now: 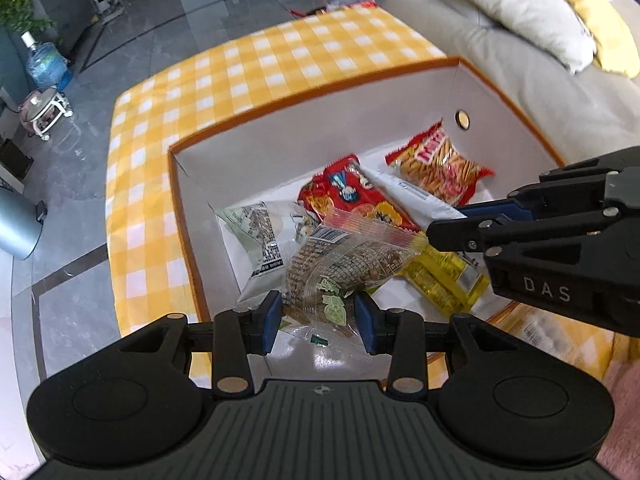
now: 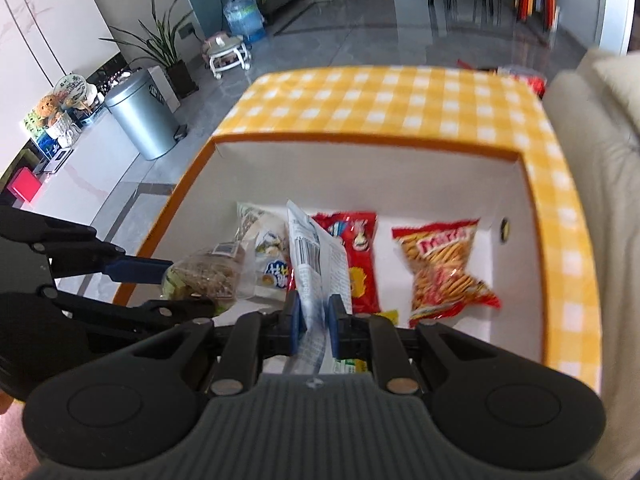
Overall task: Organize snacks
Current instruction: 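Lower both snacks into the box and open both grippers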
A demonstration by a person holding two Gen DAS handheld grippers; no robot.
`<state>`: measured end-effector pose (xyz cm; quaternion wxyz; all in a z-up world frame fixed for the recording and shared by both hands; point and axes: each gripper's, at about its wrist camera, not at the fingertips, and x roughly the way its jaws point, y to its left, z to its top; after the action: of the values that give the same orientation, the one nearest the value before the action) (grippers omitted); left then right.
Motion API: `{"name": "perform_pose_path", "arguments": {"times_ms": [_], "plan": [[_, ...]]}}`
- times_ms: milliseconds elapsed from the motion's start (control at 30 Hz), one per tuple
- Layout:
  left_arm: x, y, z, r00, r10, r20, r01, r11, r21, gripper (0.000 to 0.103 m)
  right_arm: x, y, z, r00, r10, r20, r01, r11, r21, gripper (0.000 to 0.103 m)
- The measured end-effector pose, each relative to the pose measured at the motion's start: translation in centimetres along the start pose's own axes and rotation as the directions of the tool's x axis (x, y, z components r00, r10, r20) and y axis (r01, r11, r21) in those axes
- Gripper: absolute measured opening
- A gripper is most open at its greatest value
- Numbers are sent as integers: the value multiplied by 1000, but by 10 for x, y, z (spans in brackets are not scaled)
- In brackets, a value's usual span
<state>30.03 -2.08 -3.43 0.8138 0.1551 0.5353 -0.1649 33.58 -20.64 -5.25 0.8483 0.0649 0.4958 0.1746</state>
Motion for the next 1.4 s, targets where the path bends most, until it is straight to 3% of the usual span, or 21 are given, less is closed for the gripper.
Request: {"name": "perform_pose_path", "arguments": {"times_ms": [333,633,833,1167,1233,1400], "plan": [[22,-3,7,998,30,-52,-27,998,56,44,33,-11,0,991,73,-112,-61,993,105,10],[36,-5,8,995,52,-85,-44,995,93,45,48,-5,1,986,79,-149,-69,995,77,11],[41,-5,5,993,72,-98,-62,992,106,46,57,-12,0,978,103,-181,-81,989,123,13],[36,-6,3,992,93,-90,-83,990,113,49,57,-14,-2,975,108,-195,-78,985,155,22],[33,-5,2,991,101,-87,-91,989,115,56,56,-14,-2,974,110,-200,-78,984,162,22],[21,-5,-2,992,105,-64,-98,989,111,61,48,-13,0,974,122,-192,-87,980,181,36]]}}
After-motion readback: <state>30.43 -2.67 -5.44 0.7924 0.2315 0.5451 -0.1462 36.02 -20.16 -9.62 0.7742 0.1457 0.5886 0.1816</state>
